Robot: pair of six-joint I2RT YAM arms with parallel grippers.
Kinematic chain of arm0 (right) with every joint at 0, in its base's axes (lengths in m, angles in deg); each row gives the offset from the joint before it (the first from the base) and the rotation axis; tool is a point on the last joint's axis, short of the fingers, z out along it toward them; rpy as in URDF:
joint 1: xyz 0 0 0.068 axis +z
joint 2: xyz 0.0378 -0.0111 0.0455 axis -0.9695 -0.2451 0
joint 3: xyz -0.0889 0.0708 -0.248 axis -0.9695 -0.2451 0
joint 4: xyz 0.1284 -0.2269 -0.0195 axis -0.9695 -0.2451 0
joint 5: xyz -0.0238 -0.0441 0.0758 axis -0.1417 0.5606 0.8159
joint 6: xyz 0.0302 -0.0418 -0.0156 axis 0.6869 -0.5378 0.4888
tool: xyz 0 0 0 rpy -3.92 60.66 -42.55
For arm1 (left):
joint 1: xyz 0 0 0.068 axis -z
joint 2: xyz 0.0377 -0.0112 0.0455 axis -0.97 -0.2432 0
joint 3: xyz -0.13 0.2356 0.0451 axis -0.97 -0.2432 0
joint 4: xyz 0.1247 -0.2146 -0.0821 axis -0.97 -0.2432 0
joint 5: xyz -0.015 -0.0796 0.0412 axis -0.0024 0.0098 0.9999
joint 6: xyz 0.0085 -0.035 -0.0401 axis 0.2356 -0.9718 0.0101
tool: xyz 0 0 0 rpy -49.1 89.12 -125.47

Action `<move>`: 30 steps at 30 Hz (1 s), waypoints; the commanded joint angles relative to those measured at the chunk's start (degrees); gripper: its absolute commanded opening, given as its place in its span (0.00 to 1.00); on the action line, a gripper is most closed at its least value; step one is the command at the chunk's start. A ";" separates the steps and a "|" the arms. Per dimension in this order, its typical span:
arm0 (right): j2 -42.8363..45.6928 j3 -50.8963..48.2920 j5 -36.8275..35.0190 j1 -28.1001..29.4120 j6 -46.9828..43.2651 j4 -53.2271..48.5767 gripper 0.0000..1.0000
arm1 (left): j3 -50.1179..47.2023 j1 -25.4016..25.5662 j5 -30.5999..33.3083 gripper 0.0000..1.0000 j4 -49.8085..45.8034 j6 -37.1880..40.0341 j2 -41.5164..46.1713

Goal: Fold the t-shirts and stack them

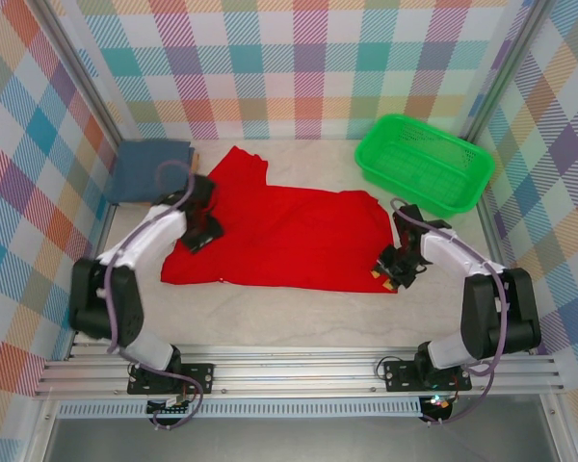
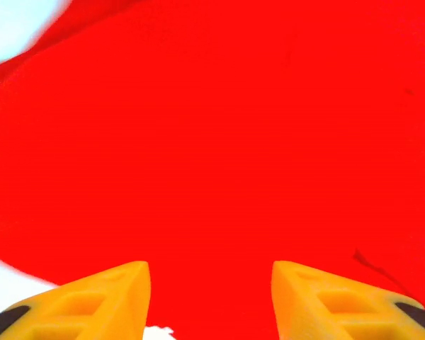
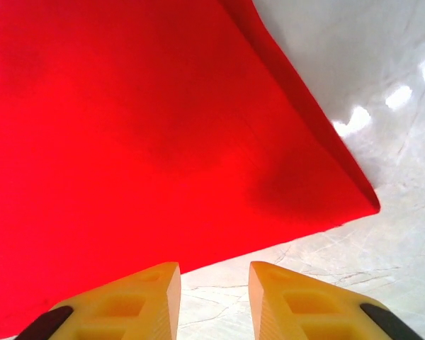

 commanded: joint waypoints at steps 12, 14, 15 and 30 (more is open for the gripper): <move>-14.31 3.55 -7.92 -2.18 -0.86 -3.81 0.25 | -7.04 -14.20 5.78 0.33 4.32 -2.33 -9.61; -13.97 3.19 -8.92 -2.24 -1.56 -4.03 0.25 | -6.45 -15.15 8.06 0.33 3.80 0.02 -9.44; -13.71 3.08 -9.39 -2.22 -1.80 -4.37 0.25 | -6.25 -15.51 8.08 0.33 3.47 0.79 -9.52; -9.80 16.11 -8.51 4.56 -5.89 -1.23 0.30 | 2.61 -3.34 -1.90 0.39 6.47 -10.13 -5.09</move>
